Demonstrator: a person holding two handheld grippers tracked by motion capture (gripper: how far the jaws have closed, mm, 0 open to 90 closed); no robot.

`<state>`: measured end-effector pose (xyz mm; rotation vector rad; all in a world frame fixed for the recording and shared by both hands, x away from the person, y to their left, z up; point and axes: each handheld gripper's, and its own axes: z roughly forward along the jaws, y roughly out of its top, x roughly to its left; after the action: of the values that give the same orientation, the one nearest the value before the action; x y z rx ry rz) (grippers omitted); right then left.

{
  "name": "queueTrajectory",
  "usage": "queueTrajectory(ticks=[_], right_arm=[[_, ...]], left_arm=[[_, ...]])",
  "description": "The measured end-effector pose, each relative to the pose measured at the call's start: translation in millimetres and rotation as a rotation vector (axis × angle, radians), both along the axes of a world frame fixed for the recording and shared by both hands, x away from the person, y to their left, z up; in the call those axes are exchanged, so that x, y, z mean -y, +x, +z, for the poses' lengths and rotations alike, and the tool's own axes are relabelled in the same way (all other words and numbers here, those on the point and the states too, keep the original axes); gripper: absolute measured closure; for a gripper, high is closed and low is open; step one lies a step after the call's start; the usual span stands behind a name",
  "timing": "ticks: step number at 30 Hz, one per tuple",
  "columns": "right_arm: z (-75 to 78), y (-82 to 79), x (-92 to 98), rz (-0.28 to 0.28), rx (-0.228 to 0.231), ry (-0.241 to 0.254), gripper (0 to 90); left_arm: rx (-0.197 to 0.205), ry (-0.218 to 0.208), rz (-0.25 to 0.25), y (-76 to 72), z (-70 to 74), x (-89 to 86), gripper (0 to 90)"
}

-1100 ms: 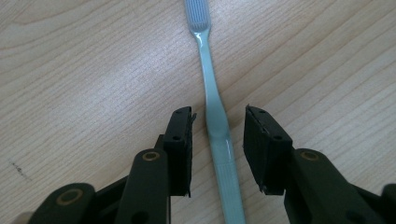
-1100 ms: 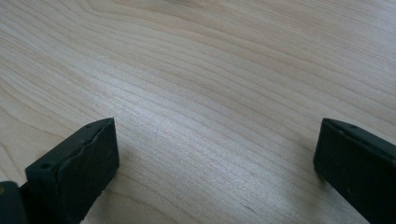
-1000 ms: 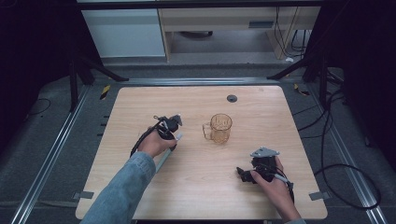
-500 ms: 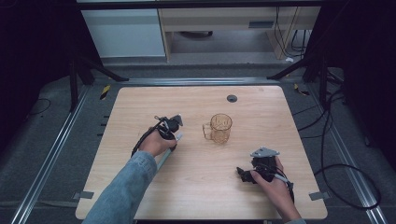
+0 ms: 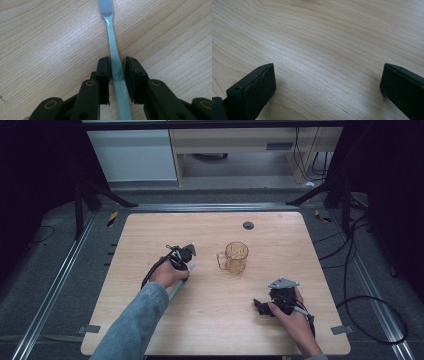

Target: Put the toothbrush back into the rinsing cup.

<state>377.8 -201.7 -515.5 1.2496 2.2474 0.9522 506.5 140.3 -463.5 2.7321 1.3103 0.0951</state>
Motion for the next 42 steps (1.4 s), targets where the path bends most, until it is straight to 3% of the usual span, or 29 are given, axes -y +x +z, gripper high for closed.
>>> queueTrajectory(ticks=[5, 9, 11, 13, 14, 15, 18, 25, 26, 29, 31, 32, 33, 34, 39, 42], right_arm=[[0.1, -0.1, -0.2, -0.003, -0.002, 0.005, 0.6], [0.1, -0.1, -0.2, -0.003, -0.002, 0.004, 0.6], [0.1, -0.1, -0.3, -0.001, -0.002, 0.005, 0.6], [0.0, -0.1, -0.3, -0.001, 0.0, 0.005, 0.5], [0.0, -0.1, -0.6, -0.003, 0.0, 0.005, 0.4], [0.0, -0.1, -0.6, -0.003, 0.0, 0.005, 0.4], [0.0, -0.1, -0.6, -0.003, 0.0, 0.005, 0.4], [0.4, -0.4, -0.9, -0.007, -0.006, 0.01, 0.4], [0.3, -0.4, -0.9, -0.007, -0.006, 0.01, 0.4], [0.3, -0.4, -0.9, -0.007, -0.006, 0.01, 0.4], [0.3, -0.4, -0.9, -0.007, -0.006, 0.01, 0.4], [0.3, -0.4, -1.0, -0.008, -0.006, 0.009, 0.4], [0.3, -0.4, -1.0, -0.008, -0.006, 0.009, 0.4], [0.3, -0.4, -0.9, -0.007, -0.006, 0.01, 0.4], [0.1, -0.2, -0.6, -0.004, -0.001, 0.004, 0.4], [0.1, -0.1, -0.6, -0.004, -0.001, 0.005, 0.4]], left_arm=[[0.007, 0.009, -0.016, -1.6, 0.4, 1.4, 78.1], [0.022, -0.011, -0.021, -5.3, 0.6, 1.9, 78.5], [0.064, -0.04, -0.032, -10.5, 8.3, 2.4, 78.6], [0.073, -0.052, -0.039, -11.8, 11.7, 2.6, 78.7], [0.113, -0.097, -0.051, -15.6, 22.2, 3.9, 78.7], [0.113, -0.097, -0.051, -15.6, 22.2, 3.9, 78.7], [0.179, -0.16, -0.076, -22.4, 37.3, 7.9, 78.7], [0.261, -0.218, -0.109, -30.1, 48.5, 10.2, 78.8], [0.306, -0.245, -0.113, -33.1, 52.6, 9.3, 78.8], [0.372, -0.285, -0.104, -38.8, 57.8, 8.2, 78.8], [0.384, -0.309, -0.098, -40.3, 59.3, 7.2, 78.8], [0.429, -0.341, -0.083, -43.3, 61.5, 5.3, 78.8], [0.429, -0.341, -0.083, -43.3, 61.5, 5.3, 78.8], [0.479, -0.357, -0.058, -45.5, 62.8, 3.3, 78.8], [0.545, -0.392, -0.036, -48.9, 72.5, 0.2, 78.8], [0.545, -0.485, -0.022, -49.6, 77.3, -1.2, 78.8]])
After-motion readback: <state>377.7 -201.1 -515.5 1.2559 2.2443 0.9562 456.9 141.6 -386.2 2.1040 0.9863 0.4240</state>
